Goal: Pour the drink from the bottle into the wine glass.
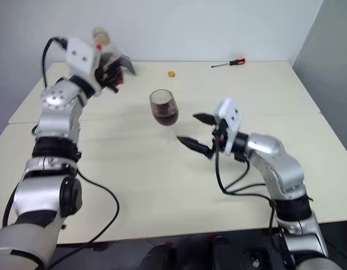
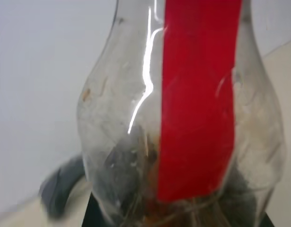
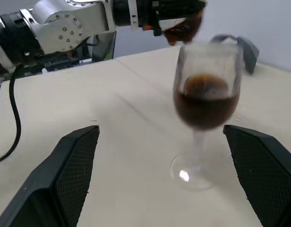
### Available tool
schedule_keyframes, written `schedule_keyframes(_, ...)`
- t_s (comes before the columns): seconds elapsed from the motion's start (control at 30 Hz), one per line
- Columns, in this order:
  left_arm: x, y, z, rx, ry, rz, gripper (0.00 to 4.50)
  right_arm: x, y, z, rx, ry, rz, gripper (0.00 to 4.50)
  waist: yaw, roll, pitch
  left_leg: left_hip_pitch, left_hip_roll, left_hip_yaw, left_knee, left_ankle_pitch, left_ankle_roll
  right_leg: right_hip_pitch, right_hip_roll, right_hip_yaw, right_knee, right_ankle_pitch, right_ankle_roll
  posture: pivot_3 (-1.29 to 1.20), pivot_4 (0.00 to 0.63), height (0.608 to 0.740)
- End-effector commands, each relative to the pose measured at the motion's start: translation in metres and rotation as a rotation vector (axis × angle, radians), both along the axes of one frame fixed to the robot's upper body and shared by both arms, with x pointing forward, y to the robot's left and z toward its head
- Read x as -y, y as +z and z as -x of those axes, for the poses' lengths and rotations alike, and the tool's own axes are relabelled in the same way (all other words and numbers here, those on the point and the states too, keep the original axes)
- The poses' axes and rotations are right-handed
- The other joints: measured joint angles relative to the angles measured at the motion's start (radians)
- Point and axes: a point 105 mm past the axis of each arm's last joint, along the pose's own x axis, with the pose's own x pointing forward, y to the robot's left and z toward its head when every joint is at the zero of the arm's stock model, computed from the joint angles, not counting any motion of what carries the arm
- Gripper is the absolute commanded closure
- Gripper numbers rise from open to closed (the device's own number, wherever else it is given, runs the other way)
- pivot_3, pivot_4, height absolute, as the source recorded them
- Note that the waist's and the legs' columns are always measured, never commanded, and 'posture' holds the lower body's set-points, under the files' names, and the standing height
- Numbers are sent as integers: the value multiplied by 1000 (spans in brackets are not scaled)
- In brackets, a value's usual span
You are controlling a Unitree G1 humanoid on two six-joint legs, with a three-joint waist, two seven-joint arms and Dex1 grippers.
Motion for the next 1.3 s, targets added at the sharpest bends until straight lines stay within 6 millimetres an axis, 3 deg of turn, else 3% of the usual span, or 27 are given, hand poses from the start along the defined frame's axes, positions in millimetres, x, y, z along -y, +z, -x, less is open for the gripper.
schedule_keyframes(0.03, -24, 7, 15, 57, 99, 86, 3496, -2, 8, 27, 61, 85, -43, 0, 4, 0, 0, 0, 0, 0, 0, 0, 0, 0, 0, 0, 0, 0, 0, 0, 150, 740)
schedule_keyframes(0.2, -47, -50, 36, -21, 168, 179, 3496, -9, 7, 51, 58, 127, -91, 0, 18, -1, -2, -1, -1, -1, 1, 0, 0, 0, -1, 0, -1, 0, 0, 0, 150, 740)
schedule_keyframes(0.43, -55, -88, 35, -70, 212, 274, 3496, -11, 9, 46, 93, 94, -82, 0, 39, -7, -5, -2, -2, -1, 1, 0, 0, 2, -2, -2, -2, 0, 0, 0, 150, 740)
schedule_keyframes(0.6, -57, -101, 30, -71, 224, 363, 3496, -8, 9, 37, 101, 60, -87, 0, 39, -7, -5, 0, -2, -1, 1, 0, 0, 4, -2, -3, -2, 0, 0, 0, 150, 740)
schedule_keyframes(0.8, -46, -107, 23, -92, 150, 463, 3496, -7, 7, 31, 116, 39, -82, 0, 38, -7, -5, 1, -2, -2, 1, 0, 0, 6, -2, -3, -2, 0, 0, 0, 150, 740)
schedule_keyframes(1.03, -40, -107, 24, -89, 130, 474, 1282, -9, 6, 27, 124, 34, -85, 0, 35, -7, -5, 5, -2, -2, 1, 0, 0, 9, -1, -3, -3, 0, 0, 0, 150, 740)
schedule_keyframes(1.17, -39, -109, 35, -100, 115, 461, 23, -9, 6, 27, 127, 28, -88, 0, 28, -7, -5, 5, -1, -2, 1, 0, 0, 9, -1, -3, -3, 0, 0, 0, 150, 740)
schedule_keyframes(1.3, -42, -111, 57, -125, 112, 435, 23, -10, 5, 30, 120, 32, -90, 0, 26, -7, -5, 6, -1, -3, 0, 0, 0, 9, -1, -2, -3, 0, 0, 0, 150, 740)
